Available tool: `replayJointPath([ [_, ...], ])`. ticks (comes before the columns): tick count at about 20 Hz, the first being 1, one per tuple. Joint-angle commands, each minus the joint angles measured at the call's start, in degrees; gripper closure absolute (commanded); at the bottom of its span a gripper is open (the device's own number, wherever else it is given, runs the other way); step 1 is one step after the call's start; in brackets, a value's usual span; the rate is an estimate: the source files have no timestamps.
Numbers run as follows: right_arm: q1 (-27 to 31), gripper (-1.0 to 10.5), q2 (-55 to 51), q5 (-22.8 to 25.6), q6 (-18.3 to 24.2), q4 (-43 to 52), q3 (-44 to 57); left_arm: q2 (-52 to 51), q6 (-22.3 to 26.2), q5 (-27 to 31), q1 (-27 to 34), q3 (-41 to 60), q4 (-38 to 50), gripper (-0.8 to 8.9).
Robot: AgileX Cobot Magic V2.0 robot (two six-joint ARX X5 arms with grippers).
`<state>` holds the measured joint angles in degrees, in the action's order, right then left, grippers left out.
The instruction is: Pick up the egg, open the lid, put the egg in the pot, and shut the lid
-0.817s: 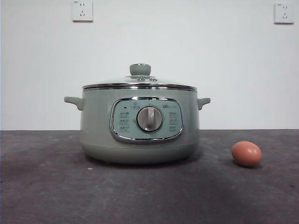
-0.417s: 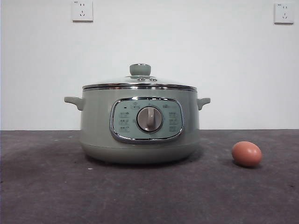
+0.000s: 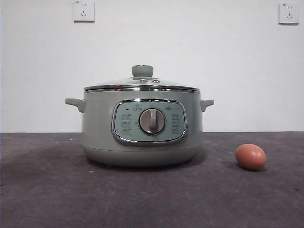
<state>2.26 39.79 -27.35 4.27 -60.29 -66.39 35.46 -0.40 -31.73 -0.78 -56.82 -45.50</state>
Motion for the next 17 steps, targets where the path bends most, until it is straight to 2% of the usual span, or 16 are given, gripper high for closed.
replayJointPath([
  [1, 0.0, 9.4, -0.2, -0.4, 0.5, 0.2, -0.3, 0.1, 0.8, -0.3, -0.1, 0.0, 0.2, 7.76],
  [2, 0.0, 9.0, -0.2, -0.4, 0.5, 0.2, -0.3, 0.2, 0.5, -0.3, -0.1, 0.0, 0.2, 6.45],
  [3, 0.0, 8.0, -0.2, -0.4, 0.2, 0.2, -0.3, 0.2, 0.4, -0.3, -0.1, 0.0, 0.2, 4.88],
  [4, 0.0, 6.4, -0.2, -0.4, 0.2, 0.1, -0.3, 0.3, 0.4, -0.3, -0.1, 0.0, 0.3, 2.97],
  [5, 0.0, 5.3, -0.2, -0.6, 0.2, -0.1, -0.3, 0.4, 0.4, -0.3, -0.1, 0.0, 0.5, 2.28],
  [6, 0.0, 4.2, -0.2, -0.6, 0.2, -0.4, -0.3, 0.5, 0.4, -0.3, -0.1, 0.0, 0.6, 2.19],
  [7, 0.0, 4.0, -0.2, -0.6, 0.2, -0.7, -0.3, 0.6, 0.4, -0.3, -0.1, 0.0, 0.6, 2.19],
  [13, 0.0, 4.0, 0.6, -1.0, 0.2, -1.0, -0.3, 2.5, 0.4, -0.4, -0.3, 0.0, 2.0, 2.19],
  [17, 0.0, 4.0, 2.3, -1.7, 0.2, -1.0, -0.3, 6.0, 0.4, -0.4, -3.0, 0.0, 5.3, 2.19],
])
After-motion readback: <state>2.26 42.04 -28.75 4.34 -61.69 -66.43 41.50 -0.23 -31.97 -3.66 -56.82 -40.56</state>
